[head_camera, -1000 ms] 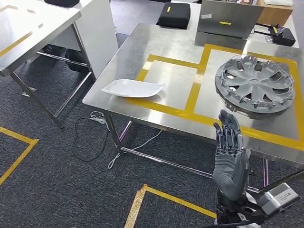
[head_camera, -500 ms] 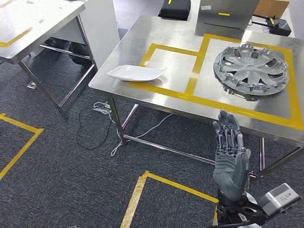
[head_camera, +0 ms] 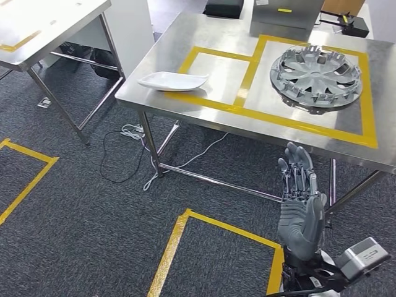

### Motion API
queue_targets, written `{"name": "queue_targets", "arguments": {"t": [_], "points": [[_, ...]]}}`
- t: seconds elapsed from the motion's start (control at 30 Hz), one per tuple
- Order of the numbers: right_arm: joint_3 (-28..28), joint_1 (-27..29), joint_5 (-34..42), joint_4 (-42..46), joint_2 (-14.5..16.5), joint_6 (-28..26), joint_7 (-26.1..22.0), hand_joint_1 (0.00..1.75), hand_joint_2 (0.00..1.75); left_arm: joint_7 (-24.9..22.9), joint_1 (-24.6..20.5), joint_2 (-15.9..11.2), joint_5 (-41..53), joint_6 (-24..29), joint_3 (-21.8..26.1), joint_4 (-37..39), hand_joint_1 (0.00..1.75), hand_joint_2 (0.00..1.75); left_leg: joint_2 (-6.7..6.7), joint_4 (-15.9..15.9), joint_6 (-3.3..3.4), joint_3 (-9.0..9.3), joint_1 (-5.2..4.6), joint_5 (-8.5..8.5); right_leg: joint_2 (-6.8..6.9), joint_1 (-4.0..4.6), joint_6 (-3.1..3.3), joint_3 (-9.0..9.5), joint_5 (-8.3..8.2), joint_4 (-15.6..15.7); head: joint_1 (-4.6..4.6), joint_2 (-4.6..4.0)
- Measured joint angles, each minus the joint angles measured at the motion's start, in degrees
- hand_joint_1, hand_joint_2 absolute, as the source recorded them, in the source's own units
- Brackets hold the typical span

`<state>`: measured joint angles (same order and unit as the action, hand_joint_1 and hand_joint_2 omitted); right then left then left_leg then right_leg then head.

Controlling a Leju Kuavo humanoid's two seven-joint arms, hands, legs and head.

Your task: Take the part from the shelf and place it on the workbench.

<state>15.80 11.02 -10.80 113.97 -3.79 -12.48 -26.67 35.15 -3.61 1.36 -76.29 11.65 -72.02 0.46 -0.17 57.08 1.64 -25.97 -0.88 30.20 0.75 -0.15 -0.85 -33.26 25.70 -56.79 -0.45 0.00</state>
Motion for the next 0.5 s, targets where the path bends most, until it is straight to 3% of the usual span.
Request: {"name": "queue_targets", "arguments": {"t": [0.07,0.1,0.17,0.23,0.27,0.3,0.33,0.4,0.47,0.5], "points": [[0.0,0.0,-0.01,-0.01,-0.01,0.0,0.01,0.0,0.0,0.0,0.0,0.09,0.01,0.0,0.02,0.0,0.0,0.0,0.07,-1.83,0.33,0.13,-0.16,-0.24,0.05,-0.25,-0.72,-0.75,-0.73,-0.03,-0.04,-0.01],[0.0,0.01,0.01,-0.01,-0.01,-0.01,0.02,0.0,0.0,-0.01,0.0,0.14,0.01,0.0,0.03,0.0,0.0,0.0,0.17,-2.25,0.62,-0.19,-0.1,-0.78,-0.06,-0.32,-1.01,-1.29,-0.13,-0.41,-0.05,-0.01],[0.02,0.04,0.0,-0.01,-0.01,-0.03,0.04,0.0,0.0,-0.02,-0.01,0.21,-0.12,0.01,0.06,0.01,0.0,0.0,0.42,-2.81,1.34,-1.37,0.17,-1.95,-0.41,-0.38,-1.4,-3.02,4.06,-4.2,0.14,-0.01],[0.05,0.06,-0.02,-0.01,-0.01,-0.09,0.08,0.0,0.0,-0.01,-0.03,0.21,-0.38,0.0,0.09,0.01,0.0,0.0,0.55,-2.17,1.66,-3.32,0.12,-3.04,-0.59,-0.46,-1.71,-4.88,9.06,-11.35,0.41,0.0],[0.05,0.08,-0.03,-0.02,-0.01,-0.14,0.1,0.0,0.0,-0.01,-0.03,0.25,-0.5,-0.01,0.09,0.01,0.0,0.0,0.61,-1.8,1.61,-4.35,0.12,-3.55,-0.59,-0.49,-1.87,-5.28,9.96,-14.44,0.5,0.0],[0.06,0.08,-0.05,-0.02,-0.01,-0.19,0.12,0.0,0.0,-0.01,-0.03,0.29,-0.51,-0.02,0.09,0.01,0.0,0.0,0.68,-1.4,1.54,-5.41,0.13,-4.05,-0.59,-0.52,-2.03,-5.07,9.51,-16.15,0.55,0.0],[0.06,0.08,-0.08,-0.03,-0.01,-0.24,0.14,0.0,0.0,-0.02,-0.03,0.32,-0.51,-0.03,0.09,0.01,0.0,0.0,0.73,-0.96,1.4,-6.54,0.17,-4.56,-0.58,-0.57,-2.16,-3.99,7.91,-16.07,0.61,-0.01],[0.05,0.02,-0.12,-0.02,-0.01,-0.27,0.18,0.0,0.0,-0.01,-0.03,0.4,-0.51,-0.04,0.09,0.01,0.0,0.0,0.76,0.11,0.94,-8.69,0.23,-5.5,-0.56,-0.75,-2.39,0.74,5.11,-10.56,0.63,0.0],[0.05,-0.05,-0.2,-0.01,-0.01,-0.28,0.21,0.0,0.0,-0.01,0.0,0.43,-0.51,-0.04,0.09,0.02,0.0,0.0,0.72,1.2,0.35,-10.18,0.1,-6.3,-0.64,-0.74,-2.16,6.22,5.93,-2.75,0.64,0.0],[0.06,-0.05,-0.37,-0.01,-0.01,-0.3,0.23,0.0,0.0,-0.01,0.01,0.41,-0.51,-0.04,0.09,0.02,0.0,0.0,0.7,1.53,0.09,-10.53,0.01,-6.7,-0.7,-0.66,-1.89,7.49,6.84,-0.48,0.68,0.0]]}}
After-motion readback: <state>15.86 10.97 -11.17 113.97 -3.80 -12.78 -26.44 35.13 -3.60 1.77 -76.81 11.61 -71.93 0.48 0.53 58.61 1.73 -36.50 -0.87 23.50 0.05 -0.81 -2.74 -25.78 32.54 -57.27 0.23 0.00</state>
